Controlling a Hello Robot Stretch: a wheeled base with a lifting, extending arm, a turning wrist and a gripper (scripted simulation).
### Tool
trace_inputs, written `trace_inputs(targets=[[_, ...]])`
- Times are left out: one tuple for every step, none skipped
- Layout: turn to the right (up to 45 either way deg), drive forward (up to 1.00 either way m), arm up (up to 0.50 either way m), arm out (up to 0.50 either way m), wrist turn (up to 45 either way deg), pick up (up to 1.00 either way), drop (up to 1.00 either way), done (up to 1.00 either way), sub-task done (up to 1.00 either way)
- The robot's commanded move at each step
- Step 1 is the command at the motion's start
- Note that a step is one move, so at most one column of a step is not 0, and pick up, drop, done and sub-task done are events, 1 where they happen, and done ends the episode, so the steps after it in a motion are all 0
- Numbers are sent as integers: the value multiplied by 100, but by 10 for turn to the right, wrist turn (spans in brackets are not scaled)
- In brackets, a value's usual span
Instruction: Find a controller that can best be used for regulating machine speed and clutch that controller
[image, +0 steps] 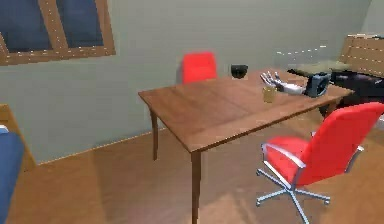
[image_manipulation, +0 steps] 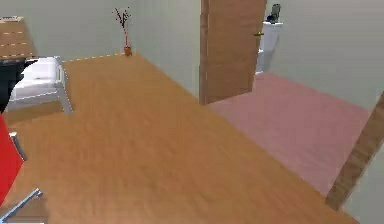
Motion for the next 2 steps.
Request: trace_inputs(targets=[[-360, 0, 0, 0, 0, 0, 0, 0, 0], [0, 100, 0, 0, 0, 0, 0, 0, 0]])
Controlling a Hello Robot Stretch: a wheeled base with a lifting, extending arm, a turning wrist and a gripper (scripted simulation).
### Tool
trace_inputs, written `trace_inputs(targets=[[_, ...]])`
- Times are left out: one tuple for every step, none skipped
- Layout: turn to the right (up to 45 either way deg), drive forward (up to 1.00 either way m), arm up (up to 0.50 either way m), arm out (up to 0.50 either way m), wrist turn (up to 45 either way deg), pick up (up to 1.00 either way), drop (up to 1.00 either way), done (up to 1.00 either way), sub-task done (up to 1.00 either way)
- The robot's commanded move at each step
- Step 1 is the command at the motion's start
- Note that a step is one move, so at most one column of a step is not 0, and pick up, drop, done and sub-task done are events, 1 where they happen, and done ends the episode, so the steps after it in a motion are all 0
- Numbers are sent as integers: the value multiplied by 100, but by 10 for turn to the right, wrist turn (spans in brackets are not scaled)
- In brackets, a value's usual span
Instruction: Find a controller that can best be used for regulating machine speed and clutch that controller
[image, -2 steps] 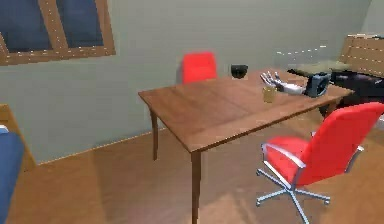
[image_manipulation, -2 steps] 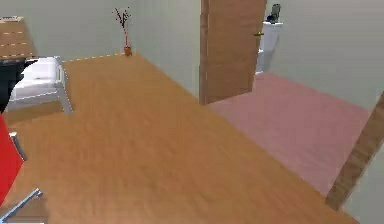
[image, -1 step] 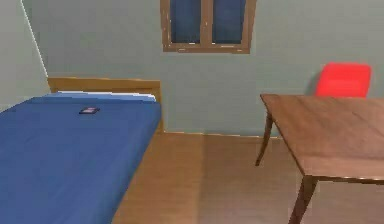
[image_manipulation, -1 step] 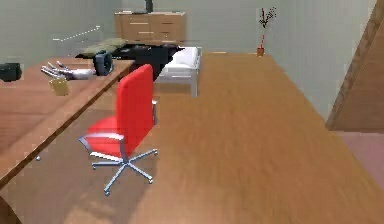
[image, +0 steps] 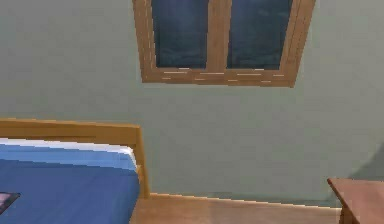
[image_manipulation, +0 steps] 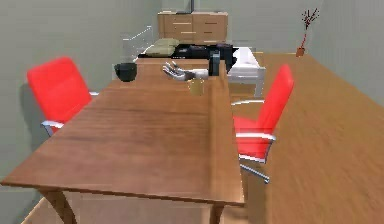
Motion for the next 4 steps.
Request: trace_inputs(targets=[[-60, 0, 0, 0, 0, 0, 0, 0, 0], [0, 35, 0, 0, 0, 0, 0, 0, 0], [-450, 0, 0, 0, 0, 0, 0, 0, 0], [-450, 0, 0, 0, 0, 0, 0, 0, 0]])
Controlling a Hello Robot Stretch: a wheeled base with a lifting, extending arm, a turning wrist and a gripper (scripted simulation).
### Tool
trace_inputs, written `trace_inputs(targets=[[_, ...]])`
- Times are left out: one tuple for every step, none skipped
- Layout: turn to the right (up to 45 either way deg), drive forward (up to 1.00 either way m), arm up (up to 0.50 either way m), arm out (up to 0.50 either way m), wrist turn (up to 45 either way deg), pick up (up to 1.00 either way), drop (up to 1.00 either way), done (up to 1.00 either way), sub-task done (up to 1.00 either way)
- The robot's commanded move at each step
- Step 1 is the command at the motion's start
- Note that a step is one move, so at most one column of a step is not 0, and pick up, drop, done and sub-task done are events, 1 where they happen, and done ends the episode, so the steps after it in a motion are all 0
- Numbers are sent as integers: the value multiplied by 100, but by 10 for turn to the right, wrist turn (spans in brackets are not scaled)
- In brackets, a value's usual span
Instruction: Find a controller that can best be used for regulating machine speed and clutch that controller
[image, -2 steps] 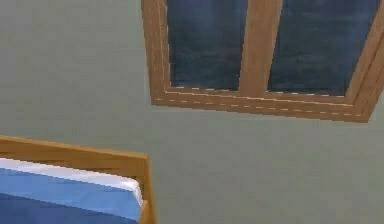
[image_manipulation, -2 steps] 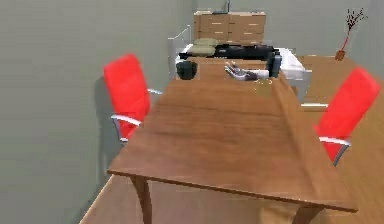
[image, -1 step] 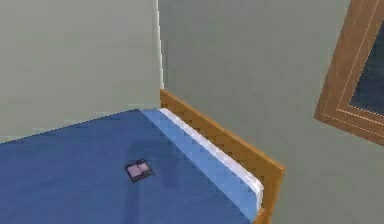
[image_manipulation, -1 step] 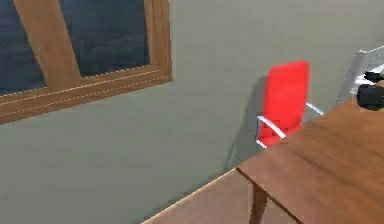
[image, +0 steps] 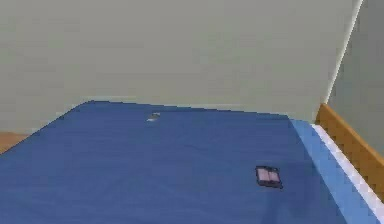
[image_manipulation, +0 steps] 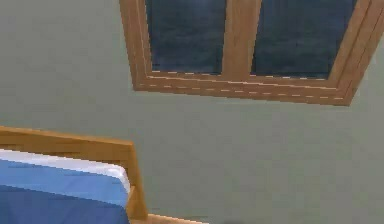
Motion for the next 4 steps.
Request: trace_inputs(targets=[[-450, 0, 0, 0, 0, 0, 0, 0, 0], [-180, 0, 0, 0, 0, 0, 0, 0, 0], [450, 0, 0, 0, 0, 0, 0, 0, 0], [450, 0, 0, 0, 0, 0, 0, 0, 0]])
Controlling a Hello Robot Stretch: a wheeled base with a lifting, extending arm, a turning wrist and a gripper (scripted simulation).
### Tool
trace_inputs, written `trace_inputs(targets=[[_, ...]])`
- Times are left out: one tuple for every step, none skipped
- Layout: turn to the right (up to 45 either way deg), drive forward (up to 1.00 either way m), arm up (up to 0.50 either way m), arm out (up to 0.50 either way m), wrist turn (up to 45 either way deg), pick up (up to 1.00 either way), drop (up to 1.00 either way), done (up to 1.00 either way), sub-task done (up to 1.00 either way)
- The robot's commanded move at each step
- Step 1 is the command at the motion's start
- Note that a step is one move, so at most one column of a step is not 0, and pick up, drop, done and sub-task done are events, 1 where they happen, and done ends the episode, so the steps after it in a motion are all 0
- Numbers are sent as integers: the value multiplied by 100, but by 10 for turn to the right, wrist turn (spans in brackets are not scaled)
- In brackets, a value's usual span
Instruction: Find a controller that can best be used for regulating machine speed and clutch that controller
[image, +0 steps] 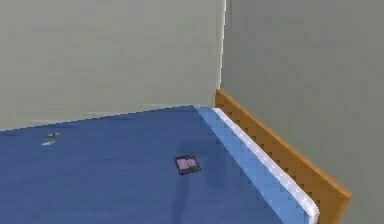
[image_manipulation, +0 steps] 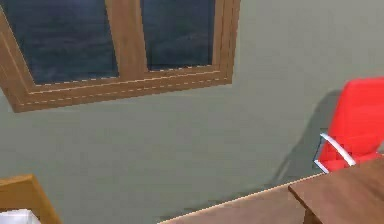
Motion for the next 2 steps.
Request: trace_inputs(targets=[[450, 0, 0, 0, 0, 0, 0, 0, 0], [120, 0, 0, 0, 0, 0, 0, 0, 0]])
